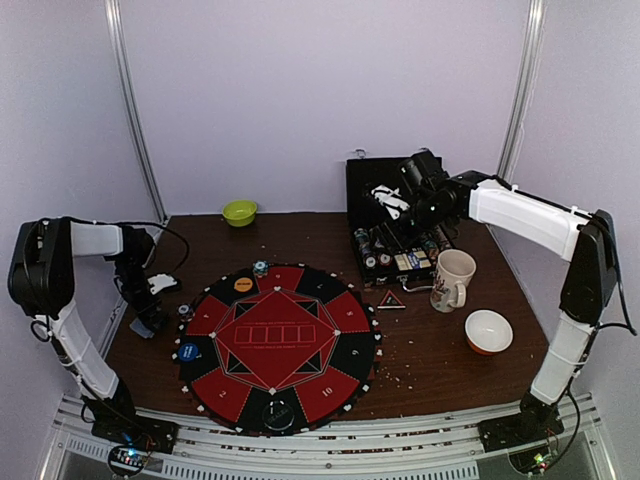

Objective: Distribute texas hold em gaming equipment
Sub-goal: Pick up the face-down deck piles from the corner of the board, then pass from the left arm to the right

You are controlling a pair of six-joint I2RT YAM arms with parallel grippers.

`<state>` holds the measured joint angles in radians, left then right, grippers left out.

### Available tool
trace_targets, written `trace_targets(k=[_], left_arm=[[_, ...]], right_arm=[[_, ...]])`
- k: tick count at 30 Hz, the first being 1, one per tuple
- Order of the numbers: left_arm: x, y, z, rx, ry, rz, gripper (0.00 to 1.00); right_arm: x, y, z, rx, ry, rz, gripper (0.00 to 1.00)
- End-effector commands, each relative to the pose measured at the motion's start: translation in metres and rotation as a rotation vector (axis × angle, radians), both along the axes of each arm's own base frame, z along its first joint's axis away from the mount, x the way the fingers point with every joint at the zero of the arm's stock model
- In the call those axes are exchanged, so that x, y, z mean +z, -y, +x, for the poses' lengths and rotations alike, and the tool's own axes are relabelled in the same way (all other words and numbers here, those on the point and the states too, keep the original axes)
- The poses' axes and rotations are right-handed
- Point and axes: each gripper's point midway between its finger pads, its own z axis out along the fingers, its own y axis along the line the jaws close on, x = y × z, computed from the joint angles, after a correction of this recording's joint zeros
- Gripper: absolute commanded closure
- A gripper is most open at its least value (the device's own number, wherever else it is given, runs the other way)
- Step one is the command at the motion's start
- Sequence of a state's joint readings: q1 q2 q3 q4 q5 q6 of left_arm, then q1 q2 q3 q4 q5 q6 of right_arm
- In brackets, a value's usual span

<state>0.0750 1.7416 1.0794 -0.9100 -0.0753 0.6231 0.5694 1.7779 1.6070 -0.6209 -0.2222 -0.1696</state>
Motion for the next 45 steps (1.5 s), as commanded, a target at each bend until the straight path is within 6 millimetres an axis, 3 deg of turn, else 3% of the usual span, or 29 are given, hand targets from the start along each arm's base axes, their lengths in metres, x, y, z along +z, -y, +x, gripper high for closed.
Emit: trace_targets(k=[1, 7, 15, 21, 24, 30, 34, 37, 40, 45], left_arm=[[-0.005, 0.009, 0.006, 0.001, 0.009, -0.068, 0.03], [-0.022, 0.0, 0.001, 0.005, -0.019, -0.017, 0.22], [-0.029, -0.016, -0.009, -0.023, -0.053, 0.08, 0.13], [-0.029, -0.011, -0.015, -0.027, -0.071, 0.051, 0.28], [-0.02, -0.006, -0.008, -0.022, -0.042, 0.02, 0.4], [0.022, -0.008, 0.019, -0.01, 0.094, 0.033, 0.43], [0.051, -0.004, 0.027, -0.035, 0.16, 0.056, 0.45], [0.082, 0.016, 0.036, -0.098, 0.214, 0.062, 0.46], [0.113, 0.052, 0.043, -0.206, 0.249, 0.055, 0.46], [0.168, 0.136, 0.048, -0.435, 0.338, 0.01, 0.46]], right_arm=[[0.011, 0.004, -0.006, 0.013, 0.027, 0.002, 0.35], [0.011, 0.004, -0.006, 0.013, 0.025, -0.003, 0.35], [0.015, 0.004, -0.009, 0.022, 0.031, 0.005, 0.35], [0.017, 0.003, -0.01, 0.032, 0.035, 0.013, 0.35], [0.018, 0.003, -0.01, 0.03, 0.036, 0.014, 0.35], [0.027, -0.004, -0.014, 0.037, 0.024, 0.072, 0.35], [0.045, -0.007, -0.011, -0.005, 0.006, 0.166, 0.35], [0.069, -0.011, -0.005, -0.047, -0.079, 0.379, 0.35], [0.09, -0.016, 0.005, -0.089, -0.14, 0.57, 0.36], [0.097, -0.038, 0.014, -0.136, -0.219, 0.75, 0.37]])
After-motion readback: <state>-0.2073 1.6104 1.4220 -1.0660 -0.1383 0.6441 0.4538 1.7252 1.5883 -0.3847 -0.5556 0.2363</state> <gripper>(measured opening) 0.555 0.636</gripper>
